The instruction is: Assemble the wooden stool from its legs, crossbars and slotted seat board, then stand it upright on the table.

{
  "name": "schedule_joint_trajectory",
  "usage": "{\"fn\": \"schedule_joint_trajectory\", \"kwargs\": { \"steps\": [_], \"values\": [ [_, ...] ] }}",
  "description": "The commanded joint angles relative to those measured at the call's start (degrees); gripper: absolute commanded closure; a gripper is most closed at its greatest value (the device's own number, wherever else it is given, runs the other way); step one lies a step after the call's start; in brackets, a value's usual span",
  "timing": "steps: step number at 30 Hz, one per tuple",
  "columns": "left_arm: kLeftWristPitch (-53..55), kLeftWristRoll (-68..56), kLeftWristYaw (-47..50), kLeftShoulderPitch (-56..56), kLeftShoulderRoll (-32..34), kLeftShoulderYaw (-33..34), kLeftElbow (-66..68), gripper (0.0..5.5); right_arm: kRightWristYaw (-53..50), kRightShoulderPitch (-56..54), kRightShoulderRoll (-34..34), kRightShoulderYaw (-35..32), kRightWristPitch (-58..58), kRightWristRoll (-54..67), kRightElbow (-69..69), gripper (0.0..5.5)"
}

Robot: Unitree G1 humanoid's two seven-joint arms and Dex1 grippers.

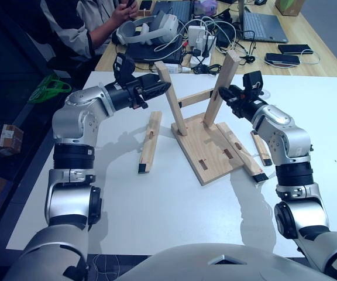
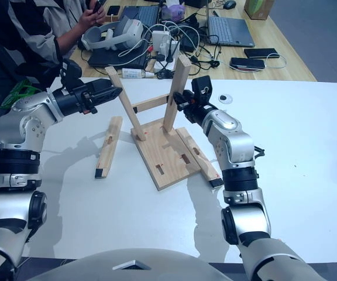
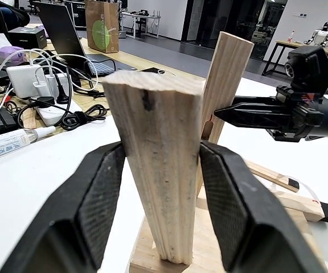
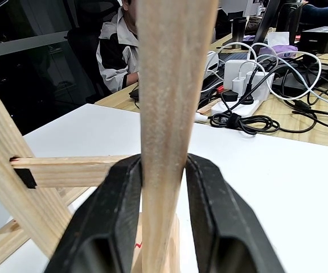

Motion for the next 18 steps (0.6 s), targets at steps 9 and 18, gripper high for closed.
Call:
{"fn": "schedule_joint_trajectory", "kwargs": {
  "steps": [9,18],
  "values": [
    [-1.19,1.05,0.27,-3.5,-0.64,0.48,3.59,2.21,1.46,-0.4,-0.21,1.11,0.49,-1.11,1.48,4.45],
    [-1.2,-0.83,-4.9,-4.81,-2.48,-0.49,4.64,3.22,1.64,-1.72,0.08,0.99,-0.71,-1.49,3.47,4.45]
  ]
}}
